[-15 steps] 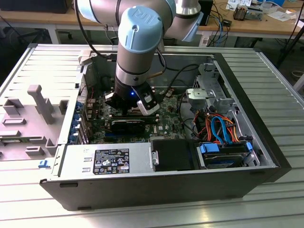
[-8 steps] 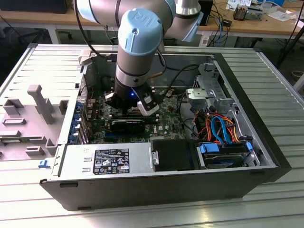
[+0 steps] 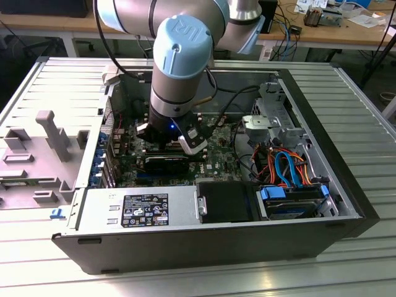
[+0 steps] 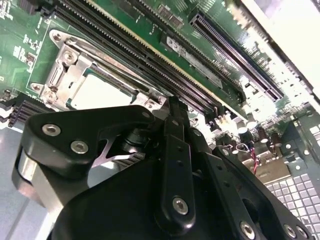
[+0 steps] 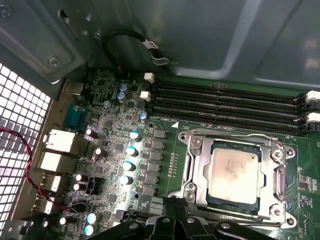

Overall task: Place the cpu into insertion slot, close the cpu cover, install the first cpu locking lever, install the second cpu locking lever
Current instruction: 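Install the second cpu locking lever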

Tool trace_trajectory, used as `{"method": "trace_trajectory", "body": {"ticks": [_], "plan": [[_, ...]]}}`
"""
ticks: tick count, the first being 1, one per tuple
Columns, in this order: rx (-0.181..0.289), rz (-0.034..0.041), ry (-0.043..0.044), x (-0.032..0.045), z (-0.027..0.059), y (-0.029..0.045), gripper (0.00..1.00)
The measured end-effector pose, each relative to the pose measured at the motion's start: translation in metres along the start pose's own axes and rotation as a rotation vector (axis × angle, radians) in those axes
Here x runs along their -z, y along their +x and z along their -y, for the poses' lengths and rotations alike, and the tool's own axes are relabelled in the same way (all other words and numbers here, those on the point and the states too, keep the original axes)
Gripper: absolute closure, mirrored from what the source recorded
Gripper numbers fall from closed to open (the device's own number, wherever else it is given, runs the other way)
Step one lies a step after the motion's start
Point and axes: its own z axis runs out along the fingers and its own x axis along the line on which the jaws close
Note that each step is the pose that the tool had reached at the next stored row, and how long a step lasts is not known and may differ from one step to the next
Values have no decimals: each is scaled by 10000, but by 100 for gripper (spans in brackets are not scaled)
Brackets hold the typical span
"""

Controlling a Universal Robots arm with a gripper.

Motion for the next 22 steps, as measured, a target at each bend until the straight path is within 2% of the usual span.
{"method": "trace_trajectory", "body": {"ticks": [1,2,12,19,20,22], "plan": [[9,10,-60,0,0,0,89],[14,14,-82,2,10,0,89],[21,22,-139,21,79,13,89],[25,20,-206,27,86,-22,89],[29,25,-244,27,84,-22,89],[68,65,-502,19,85,-24,89]]}}
